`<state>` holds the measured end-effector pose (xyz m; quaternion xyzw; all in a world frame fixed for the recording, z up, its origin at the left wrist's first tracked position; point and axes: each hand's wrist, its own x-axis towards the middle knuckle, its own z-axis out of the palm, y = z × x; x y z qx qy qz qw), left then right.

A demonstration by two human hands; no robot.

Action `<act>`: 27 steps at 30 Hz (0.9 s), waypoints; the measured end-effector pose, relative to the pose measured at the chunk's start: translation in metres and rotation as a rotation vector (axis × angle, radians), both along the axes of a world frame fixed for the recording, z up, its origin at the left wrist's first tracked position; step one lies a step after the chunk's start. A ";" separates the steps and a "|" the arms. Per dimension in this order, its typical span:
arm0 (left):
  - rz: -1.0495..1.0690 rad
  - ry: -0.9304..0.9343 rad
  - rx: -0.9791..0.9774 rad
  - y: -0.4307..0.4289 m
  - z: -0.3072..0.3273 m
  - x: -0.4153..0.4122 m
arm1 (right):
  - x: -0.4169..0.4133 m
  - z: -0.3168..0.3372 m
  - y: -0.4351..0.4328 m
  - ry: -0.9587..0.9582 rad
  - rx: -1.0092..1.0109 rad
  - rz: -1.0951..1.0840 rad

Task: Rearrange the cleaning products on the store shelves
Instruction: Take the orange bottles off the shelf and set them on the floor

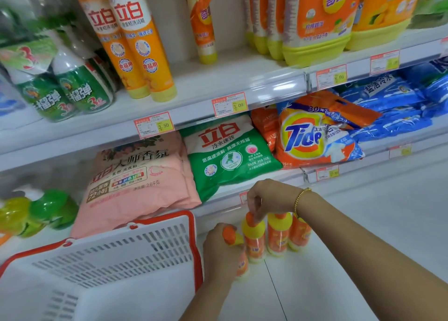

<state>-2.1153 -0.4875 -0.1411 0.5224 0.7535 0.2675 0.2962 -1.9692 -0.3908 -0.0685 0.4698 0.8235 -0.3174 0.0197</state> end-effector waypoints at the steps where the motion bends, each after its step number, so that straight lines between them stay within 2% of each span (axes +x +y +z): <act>1: -0.034 0.017 -0.011 0.001 0.000 -0.002 | 0.000 0.001 0.001 -0.009 -0.003 0.000; 8: -0.169 0.066 -0.049 0.002 0.010 -0.012 | -0.003 -0.001 0.007 -0.054 -0.040 0.022; 10: -0.184 0.014 0.002 0.008 0.024 -0.015 | -0.002 0.003 0.008 -0.064 -0.027 0.027; 12: -0.171 -0.014 0.134 0.020 0.050 -0.022 | 0.000 0.019 0.013 -0.015 0.020 0.017; 15: -0.131 -0.025 0.386 0.046 0.115 -0.029 | 0.006 0.070 0.024 0.212 0.242 -0.127; 18: -0.142 -0.094 0.609 0.086 0.185 -0.030 | 0.011 0.124 0.047 0.501 0.679 -0.397; 20: -0.164 -0.129 0.700 0.122 0.217 -0.029 | 0.011 0.147 0.079 0.585 0.923 -0.502; 22: -0.182 -0.201 0.731 0.166 0.237 -0.026 | 0.009 0.159 0.119 0.521 1.011 -0.531; 26: -0.094 -0.290 0.536 0.264 0.251 -0.024 | 0.007 0.154 0.174 0.092 0.783 -0.558; 27: -0.074 -0.278 0.469 0.285 0.252 -0.024 | 0.007 0.149 0.178 0.053 0.783 -0.577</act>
